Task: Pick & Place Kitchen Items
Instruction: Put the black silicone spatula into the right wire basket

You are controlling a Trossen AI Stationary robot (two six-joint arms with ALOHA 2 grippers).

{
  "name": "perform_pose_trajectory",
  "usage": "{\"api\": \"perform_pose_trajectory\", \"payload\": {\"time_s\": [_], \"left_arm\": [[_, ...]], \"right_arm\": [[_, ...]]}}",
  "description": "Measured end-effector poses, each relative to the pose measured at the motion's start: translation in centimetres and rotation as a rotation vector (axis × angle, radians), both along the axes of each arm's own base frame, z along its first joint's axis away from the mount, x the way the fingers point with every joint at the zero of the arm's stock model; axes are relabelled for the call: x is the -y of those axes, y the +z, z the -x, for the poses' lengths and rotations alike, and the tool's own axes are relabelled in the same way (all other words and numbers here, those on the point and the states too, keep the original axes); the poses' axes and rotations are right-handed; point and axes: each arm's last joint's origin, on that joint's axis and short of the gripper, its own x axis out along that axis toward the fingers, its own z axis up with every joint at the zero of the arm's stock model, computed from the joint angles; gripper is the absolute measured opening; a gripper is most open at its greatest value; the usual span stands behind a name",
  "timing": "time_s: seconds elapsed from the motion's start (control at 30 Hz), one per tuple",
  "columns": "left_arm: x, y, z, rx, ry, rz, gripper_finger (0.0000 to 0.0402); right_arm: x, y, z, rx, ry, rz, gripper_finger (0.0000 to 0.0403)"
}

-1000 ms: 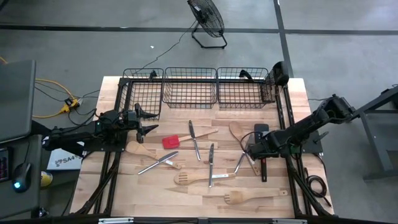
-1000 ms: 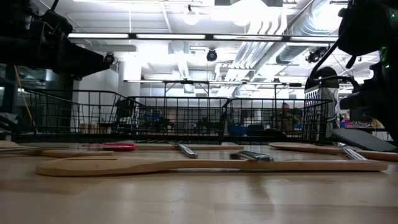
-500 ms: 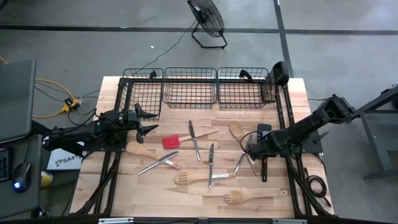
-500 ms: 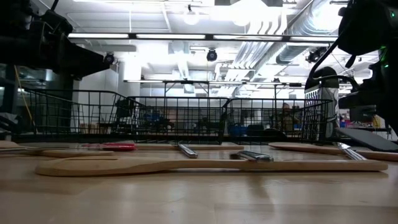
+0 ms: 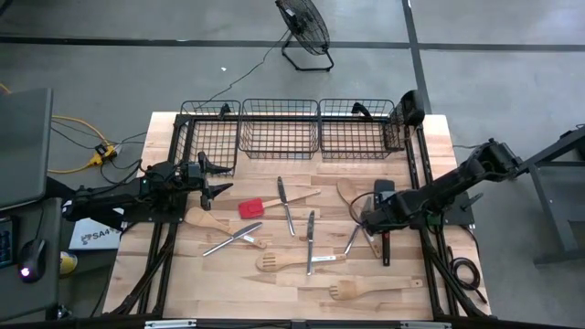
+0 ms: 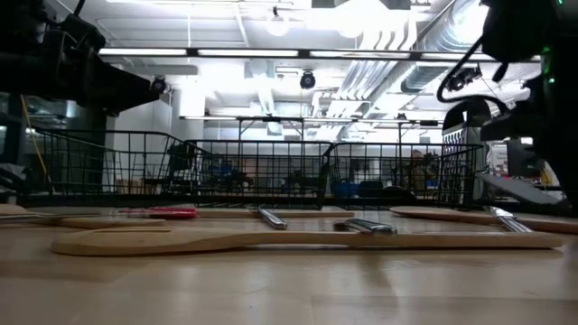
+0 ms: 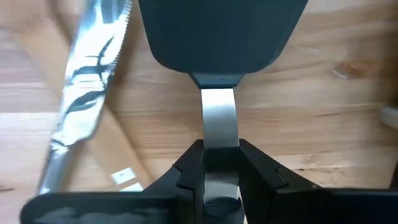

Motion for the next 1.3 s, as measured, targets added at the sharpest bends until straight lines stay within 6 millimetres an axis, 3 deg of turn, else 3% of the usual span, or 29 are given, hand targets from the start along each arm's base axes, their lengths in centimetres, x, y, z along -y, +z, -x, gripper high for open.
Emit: {"api": "perform_pose_trajectory", "payload": {"time_s": [0.27,0.67,1.03,1.3], "left_arm": [[0.0,0.0,0.0,0.0,0.0,0.0,0.0235],[0.0,0.0,0.0,0.0,0.0,0.0,0.0235],[0.0,0.0,0.0,0.0,0.0,0.0,0.0235],[0.0,0.0,0.0,0.0,0.0,0.0,0.0235]], "right_arm": [[-0.2,2.8,-0.8,-0.025,0.047,0.032,0.0063],[0.4,6.8,-3.2,0.143,0.109,0.238,0.0063],[4.7,10.1,-6.3,0.332,0.068,0.682,0.0063],[9.5,11.4,-7.9,0.375,-0.092,0.995,0.0063]]}}
